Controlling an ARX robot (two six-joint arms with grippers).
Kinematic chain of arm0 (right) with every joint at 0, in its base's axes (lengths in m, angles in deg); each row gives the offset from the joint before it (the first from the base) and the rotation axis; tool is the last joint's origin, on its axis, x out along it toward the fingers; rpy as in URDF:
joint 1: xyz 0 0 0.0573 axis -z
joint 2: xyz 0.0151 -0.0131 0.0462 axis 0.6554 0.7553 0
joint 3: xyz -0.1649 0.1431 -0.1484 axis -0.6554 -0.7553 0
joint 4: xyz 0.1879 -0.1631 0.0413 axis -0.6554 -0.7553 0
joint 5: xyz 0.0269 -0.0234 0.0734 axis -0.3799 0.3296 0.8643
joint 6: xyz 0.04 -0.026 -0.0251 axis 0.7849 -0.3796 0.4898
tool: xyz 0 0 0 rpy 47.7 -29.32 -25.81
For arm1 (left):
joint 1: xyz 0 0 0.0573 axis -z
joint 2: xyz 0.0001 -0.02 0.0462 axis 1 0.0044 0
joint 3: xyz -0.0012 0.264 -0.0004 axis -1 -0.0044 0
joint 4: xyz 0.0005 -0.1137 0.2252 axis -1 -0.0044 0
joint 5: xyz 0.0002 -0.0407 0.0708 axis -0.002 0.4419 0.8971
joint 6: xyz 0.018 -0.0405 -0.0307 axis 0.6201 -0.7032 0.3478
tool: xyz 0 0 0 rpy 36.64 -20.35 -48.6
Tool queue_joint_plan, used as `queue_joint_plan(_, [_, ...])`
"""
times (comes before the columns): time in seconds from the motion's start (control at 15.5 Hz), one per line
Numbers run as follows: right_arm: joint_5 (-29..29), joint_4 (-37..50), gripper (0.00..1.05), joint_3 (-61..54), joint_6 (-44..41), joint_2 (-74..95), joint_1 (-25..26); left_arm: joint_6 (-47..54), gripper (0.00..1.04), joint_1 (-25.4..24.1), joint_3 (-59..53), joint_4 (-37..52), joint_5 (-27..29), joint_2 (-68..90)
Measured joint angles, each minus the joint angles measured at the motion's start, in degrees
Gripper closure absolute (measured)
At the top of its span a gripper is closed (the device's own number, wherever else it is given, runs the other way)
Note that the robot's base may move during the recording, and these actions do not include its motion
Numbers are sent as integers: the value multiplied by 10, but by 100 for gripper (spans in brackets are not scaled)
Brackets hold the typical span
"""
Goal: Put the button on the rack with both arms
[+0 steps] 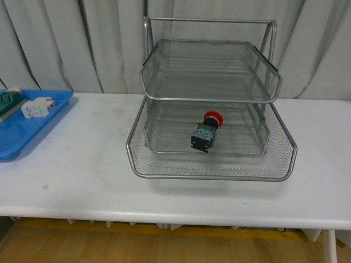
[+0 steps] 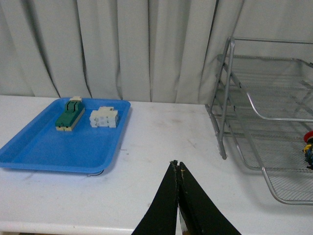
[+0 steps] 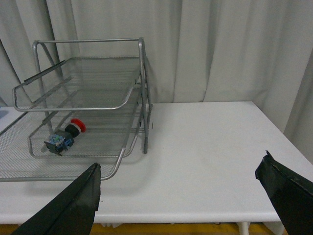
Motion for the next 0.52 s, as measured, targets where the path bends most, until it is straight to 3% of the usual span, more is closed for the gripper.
queue_joint_plan(0.52, [0,0,7,0,0,0,0,0,103,0,-35,-95,0,-147])
